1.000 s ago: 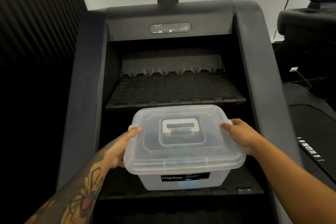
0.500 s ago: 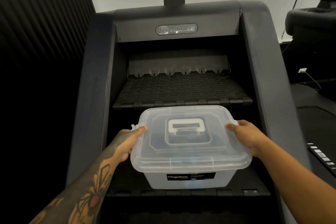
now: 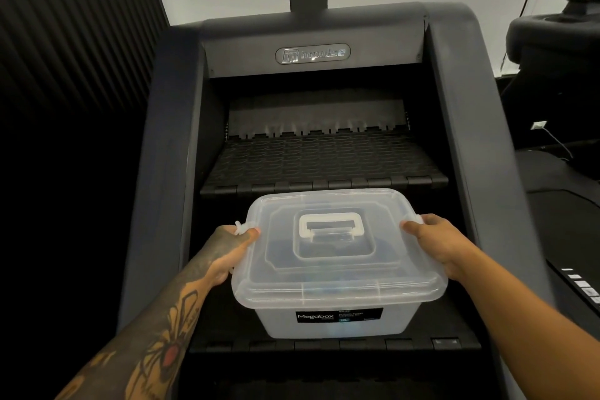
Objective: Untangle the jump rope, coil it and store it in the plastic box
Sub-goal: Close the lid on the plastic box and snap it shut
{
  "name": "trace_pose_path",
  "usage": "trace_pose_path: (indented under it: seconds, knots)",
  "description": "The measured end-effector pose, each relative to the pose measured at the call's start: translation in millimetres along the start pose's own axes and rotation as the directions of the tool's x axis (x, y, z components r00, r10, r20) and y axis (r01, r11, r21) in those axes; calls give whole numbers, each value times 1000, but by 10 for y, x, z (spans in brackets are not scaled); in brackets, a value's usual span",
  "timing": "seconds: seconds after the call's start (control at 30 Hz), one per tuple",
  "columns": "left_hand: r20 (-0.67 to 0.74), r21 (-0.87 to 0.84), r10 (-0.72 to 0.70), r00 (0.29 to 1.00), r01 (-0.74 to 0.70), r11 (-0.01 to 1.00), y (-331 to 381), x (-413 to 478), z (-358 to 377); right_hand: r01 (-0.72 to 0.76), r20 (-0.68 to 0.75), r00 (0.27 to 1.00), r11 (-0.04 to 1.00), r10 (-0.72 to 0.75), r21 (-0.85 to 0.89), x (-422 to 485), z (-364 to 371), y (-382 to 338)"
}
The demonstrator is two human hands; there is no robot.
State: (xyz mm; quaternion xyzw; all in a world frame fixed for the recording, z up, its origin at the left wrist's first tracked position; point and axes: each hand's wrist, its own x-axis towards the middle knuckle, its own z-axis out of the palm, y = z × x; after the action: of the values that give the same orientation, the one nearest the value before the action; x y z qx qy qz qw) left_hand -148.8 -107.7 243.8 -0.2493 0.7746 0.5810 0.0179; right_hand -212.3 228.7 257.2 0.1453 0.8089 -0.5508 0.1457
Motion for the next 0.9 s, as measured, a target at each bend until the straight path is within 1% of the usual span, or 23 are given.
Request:
trace_pose_path:
  seconds: [0.07,0.17,0.2,0.23,0.27,0.3,0.33,0.37,0.43,0.5,0.6,0.67,0.73,0.77,0.83,0.9]
  knots:
    - [-24,69,14,1000,-12,998,21,13,23,8,1,1000,1000,-8,-5,9,4,8]
    - [-10,160,0,1000,1,987,82,2,56,16,-3,1000,1000,-16,-12,23,10,18]
    - [-17,232,16,1000,-12,973,97,1,75,15,-6,1000,1000,-15,-8,30,11,27]
    - [-45,339,60,997,-42,940,109,6,100,7,-9,1000,1000,-7,0,38,8,39]
    - [-79,446,146,986,-96,890,109,24,131,-10,-9,1000,1000,10,12,46,4,51]
    - [-92,517,249,964,-167,839,114,25,162,-35,-1,999,999,35,27,47,0,62]
    - [-74,546,322,944,-232,805,120,32,200,-66,15,998,997,65,50,49,-11,75]
    - [-36,556,356,934,-278,783,125,45,231,-99,41,995,992,96,82,53,-23,89]
    - [39,615,338,940,-289,734,100,98,272,-148,105,985,979,133,141,54,-41,108]
    - [52,680,300,953,-254,688,73,142,284,-157,133,982,975,136,156,54,-47,121]
    - [44,703,274,961,-224,675,57,164,277,-136,68,989,981,128,139,59,-41,123]
    - [42,712,273,961,-220,667,46,161,284,-91,-58,994,993,96,78,58,-28,105]
    - [37,713,280,959,-222,665,49,141,290,-16,-200,980,994,-6,-104,54,-7,67]
    - [35,713,287,957,-225,664,51,133,292,18,-233,970,979,-67,-205,47,9,42]
    - [35,713,287,957,-225,665,51,129,294,56,-242,959,933,-150,-357,39,47,0]
    - [34,714,283,959,-221,664,49,130,294,67,-231,956,901,-181,-429,36,74,-27]
